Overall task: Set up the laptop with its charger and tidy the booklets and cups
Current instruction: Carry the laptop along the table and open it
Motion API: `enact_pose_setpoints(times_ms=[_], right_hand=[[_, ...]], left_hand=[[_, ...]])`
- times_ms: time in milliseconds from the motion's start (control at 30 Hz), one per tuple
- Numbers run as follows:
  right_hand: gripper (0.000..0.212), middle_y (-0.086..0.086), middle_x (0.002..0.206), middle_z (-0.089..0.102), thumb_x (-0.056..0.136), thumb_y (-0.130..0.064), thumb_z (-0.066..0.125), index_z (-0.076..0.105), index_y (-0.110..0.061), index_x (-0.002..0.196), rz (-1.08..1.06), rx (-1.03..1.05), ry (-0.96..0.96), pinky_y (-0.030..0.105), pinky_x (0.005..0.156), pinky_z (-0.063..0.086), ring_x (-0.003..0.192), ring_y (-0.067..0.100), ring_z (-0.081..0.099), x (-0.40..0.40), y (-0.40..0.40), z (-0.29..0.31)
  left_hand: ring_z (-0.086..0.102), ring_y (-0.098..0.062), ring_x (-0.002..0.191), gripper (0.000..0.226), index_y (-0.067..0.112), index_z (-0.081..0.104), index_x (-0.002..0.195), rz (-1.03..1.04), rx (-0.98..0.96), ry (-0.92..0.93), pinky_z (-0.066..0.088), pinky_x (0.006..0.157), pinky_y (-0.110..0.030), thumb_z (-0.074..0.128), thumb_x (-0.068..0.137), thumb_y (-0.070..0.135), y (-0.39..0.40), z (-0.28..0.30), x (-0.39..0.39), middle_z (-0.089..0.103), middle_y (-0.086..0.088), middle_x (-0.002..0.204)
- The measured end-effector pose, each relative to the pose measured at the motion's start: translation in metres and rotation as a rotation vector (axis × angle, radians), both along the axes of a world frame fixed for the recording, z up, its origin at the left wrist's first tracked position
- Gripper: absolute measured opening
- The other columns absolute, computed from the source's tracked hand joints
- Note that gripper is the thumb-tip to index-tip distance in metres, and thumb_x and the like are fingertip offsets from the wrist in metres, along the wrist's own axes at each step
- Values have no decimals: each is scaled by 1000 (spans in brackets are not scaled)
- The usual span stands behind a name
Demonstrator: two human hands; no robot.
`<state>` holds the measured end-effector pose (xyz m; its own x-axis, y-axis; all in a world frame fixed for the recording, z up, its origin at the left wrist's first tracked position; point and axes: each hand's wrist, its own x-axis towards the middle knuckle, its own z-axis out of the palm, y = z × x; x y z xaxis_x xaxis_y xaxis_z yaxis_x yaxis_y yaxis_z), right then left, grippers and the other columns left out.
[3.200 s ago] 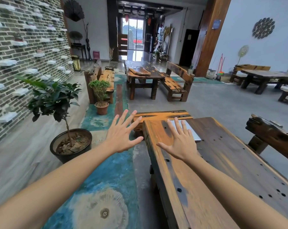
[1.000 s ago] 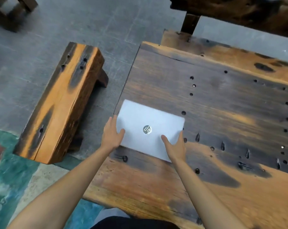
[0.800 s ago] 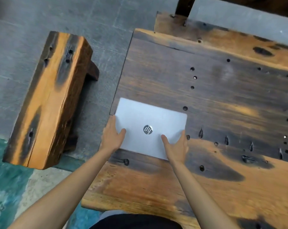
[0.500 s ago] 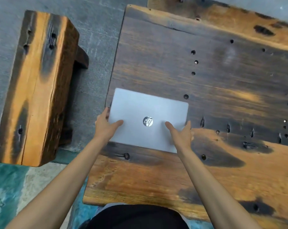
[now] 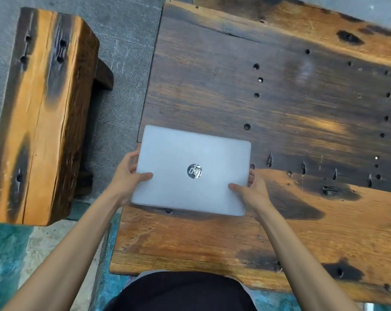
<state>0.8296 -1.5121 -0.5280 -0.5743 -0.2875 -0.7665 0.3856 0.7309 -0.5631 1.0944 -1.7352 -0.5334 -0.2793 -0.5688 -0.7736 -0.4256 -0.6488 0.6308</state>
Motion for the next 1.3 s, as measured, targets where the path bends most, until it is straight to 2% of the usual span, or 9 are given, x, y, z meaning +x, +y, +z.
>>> enact_pose_setpoints(times_ms=[200,333,500,633,800,1000,1067,1167,1300], right_hand=[[67,-12,113,64,76,-4,86,48,-30,125,40,-36,7,21,64,52,97,4,64,15,36,28],[71,-12,113,63,74,-6,89,48,-27,128,-7,-65,25,14,59,51,96,2,63,32,58,45],[73,-6,116,64,72,-3,89,50,-20,132,-74,-115,58,21,65,52,100,8,64,44,93,62],[74,-7,113,65,71,-1,89,50,-19,132,-136,-154,85,12,58,53,97,6,65,49,132,73],[71,-4,113,66,72,2,87,51,-21,129,-260,-192,94,16,60,53,96,7,66,59,185,86],[71,-2,115,66,74,5,85,50,-18,130,-407,-215,120,22,66,54,99,10,66,75,277,96],[70,-4,112,67,73,8,84,50,-18,129,-462,-221,131,19,64,53,94,4,66,80,311,97],[69,-6,110,67,73,8,84,51,-20,127,-517,-238,142,14,61,53,90,0,66,85,365,100],[67,-2,112,66,74,4,85,52,-20,127,-566,-239,161,23,66,53,95,9,67,91,441,105]], left_hand=[[72,-22,89,72,23,51,132,-124,-7,-29,57,63,-32,77,74,-13,6,23,31,71,-17,109],[71,-26,94,71,29,54,126,-149,-32,-17,56,67,-38,80,73,-10,17,37,40,72,-10,102],[72,-31,97,75,29,52,131,-209,-37,15,58,72,-43,82,72,-8,34,51,37,72,-14,107],[72,-32,99,72,33,55,125,-299,-46,42,59,78,-49,83,71,-5,52,55,27,71,-12,111],[71,-28,97,76,25,51,135,-384,-41,74,56,73,-43,81,73,-6,84,62,6,71,-8,107],[69,-33,103,72,17,55,135,-527,-46,82,55,78,-45,79,73,-8,152,74,-26,70,-11,115],[68,-34,105,69,15,55,133,-569,-45,86,54,80,-45,78,73,-9,181,77,-37,70,-11,115],[68,-33,105,66,12,55,132,-619,-45,92,53,76,-41,77,74,-10,230,83,-54,71,-10,116],[72,-22,91,60,15,62,124,-687,-58,117,54,64,-31,74,73,-14,300,92,-73,78,-2,101]])
